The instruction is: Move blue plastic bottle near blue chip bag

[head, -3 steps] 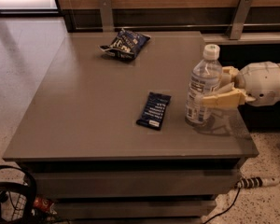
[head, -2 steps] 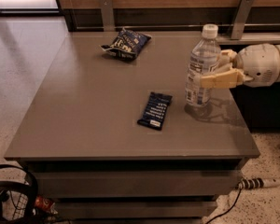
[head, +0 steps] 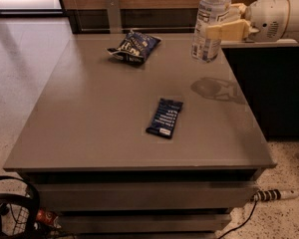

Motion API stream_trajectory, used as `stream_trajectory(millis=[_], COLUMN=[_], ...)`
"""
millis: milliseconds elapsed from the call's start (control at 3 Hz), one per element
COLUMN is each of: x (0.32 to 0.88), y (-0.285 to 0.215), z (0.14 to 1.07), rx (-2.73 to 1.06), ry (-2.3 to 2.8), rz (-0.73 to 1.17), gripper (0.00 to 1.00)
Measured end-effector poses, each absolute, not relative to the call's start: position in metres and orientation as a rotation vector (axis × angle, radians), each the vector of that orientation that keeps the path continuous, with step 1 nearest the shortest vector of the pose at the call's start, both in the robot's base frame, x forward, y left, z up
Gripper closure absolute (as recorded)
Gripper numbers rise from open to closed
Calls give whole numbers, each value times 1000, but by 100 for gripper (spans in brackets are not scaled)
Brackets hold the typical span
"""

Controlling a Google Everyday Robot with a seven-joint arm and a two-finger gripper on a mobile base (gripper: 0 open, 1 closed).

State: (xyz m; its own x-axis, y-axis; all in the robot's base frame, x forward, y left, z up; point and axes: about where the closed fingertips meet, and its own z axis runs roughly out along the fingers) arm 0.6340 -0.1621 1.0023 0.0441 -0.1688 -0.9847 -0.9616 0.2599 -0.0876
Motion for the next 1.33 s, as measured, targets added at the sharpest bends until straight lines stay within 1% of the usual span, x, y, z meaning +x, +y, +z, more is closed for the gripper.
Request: stream_trajectory(millis=[333, 667, 1000, 1333], x=[670, 704, 734, 761], y=[-161, -156, -149, -134], z=[1014, 1007, 989, 963], rx=[-1080, -1025, -986, -969], ry=[1370, 1375, 1402, 1444], rz=[808, 744, 721, 740], gripper=[100, 100, 100, 100])
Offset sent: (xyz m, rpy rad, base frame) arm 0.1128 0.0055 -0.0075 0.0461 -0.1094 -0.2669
